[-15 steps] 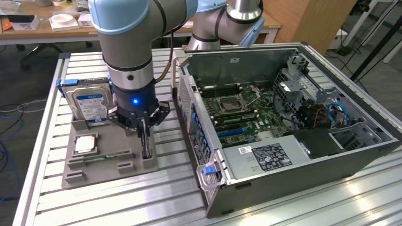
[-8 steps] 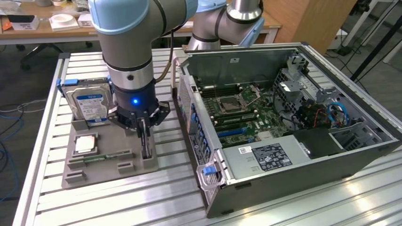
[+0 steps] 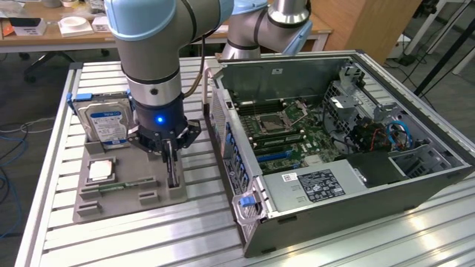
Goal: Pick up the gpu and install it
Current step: 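Pick up the gpu and move the gpu toward the slot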
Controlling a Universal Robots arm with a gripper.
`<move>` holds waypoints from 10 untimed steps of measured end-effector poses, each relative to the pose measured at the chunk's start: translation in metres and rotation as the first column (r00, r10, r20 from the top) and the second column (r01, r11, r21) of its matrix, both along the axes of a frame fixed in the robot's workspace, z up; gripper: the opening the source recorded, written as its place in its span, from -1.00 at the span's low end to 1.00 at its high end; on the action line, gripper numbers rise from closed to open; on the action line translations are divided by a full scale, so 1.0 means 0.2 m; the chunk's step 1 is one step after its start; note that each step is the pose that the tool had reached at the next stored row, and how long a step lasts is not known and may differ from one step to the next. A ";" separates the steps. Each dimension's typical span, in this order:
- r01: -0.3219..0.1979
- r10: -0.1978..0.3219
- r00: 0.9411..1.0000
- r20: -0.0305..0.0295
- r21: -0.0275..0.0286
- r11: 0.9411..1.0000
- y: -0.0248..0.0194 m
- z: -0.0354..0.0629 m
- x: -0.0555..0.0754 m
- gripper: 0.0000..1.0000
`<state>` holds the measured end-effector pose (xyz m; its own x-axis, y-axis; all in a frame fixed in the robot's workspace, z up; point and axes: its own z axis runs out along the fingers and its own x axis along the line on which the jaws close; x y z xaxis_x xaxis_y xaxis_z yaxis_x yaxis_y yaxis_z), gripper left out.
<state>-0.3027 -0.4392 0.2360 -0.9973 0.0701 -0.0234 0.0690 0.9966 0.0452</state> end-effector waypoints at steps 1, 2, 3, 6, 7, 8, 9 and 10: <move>0.000 0.000 1.000 0.000 0.000 1.000 0.000 0.000 0.00 -0.48; 0.000 0.000 1.000 0.000 0.000 1.000 0.000 0.000 0.00 -0.48; 0.000 0.000 1.000 0.000 0.000 1.000 0.000 0.000 0.00 -0.48; 0.000 0.000 1.000 0.000 0.000 1.000 0.000 0.000 0.00 -0.48; 0.000 0.000 1.000 0.000 0.000 1.000 0.000 0.000 0.00 -0.48; 0.000 0.000 1.000 0.000 0.000 1.000 0.000 0.000 0.00 -0.48; 0.000 0.000 1.000 0.000 0.000 1.000 0.000 0.000 0.00 -0.48; 0.000 0.000 1.000 0.000 0.000 1.000 0.000 0.000 0.00 -0.48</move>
